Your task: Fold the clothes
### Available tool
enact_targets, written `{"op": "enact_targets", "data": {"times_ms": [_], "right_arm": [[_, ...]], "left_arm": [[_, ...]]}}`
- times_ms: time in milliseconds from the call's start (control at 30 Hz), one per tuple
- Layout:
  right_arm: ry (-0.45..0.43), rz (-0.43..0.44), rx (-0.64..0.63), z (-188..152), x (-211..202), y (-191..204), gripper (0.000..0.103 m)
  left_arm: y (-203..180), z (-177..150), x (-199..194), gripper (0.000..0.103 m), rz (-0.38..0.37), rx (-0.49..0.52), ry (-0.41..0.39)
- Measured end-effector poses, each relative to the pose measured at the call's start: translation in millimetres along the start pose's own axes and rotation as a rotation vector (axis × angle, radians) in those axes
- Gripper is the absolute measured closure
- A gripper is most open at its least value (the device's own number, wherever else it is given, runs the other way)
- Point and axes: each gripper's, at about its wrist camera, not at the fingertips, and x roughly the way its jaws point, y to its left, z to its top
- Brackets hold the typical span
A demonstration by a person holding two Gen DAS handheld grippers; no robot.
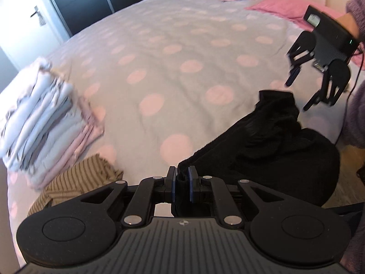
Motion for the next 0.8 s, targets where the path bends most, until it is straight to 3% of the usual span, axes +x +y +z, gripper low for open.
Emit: {"op": "enact_targets", "data": {"times_ms": [167, 300, 467, 800], "right_arm": [[-0.001, -0.016, 0.011, -5.6, 0.4, -28.1, 0.039], [-0.023, -0.003, -0.019, -4.2, -3.5, -43.8, 0.046], [0.026, -0.025, -0.241, -3.7, 13.4, -35.2, 0.046], [0.061, 0.093, -0.245, 1.8, 47.3, -64.9, 0.04]], "left_arm": [[11.9, -9.9, 11.7, 0.095, 0.003, -0.022, 0.032], [19.8, -11.8, 17.9, 0.095, 0.0, -0.039, 0.044], [24.7, -11.5, 22.5, 0.094, 0.0, -0.046, 0.06], [39.3, -19.0, 37.9, 0.094, 0.008, -0.085, 0.119]]}}
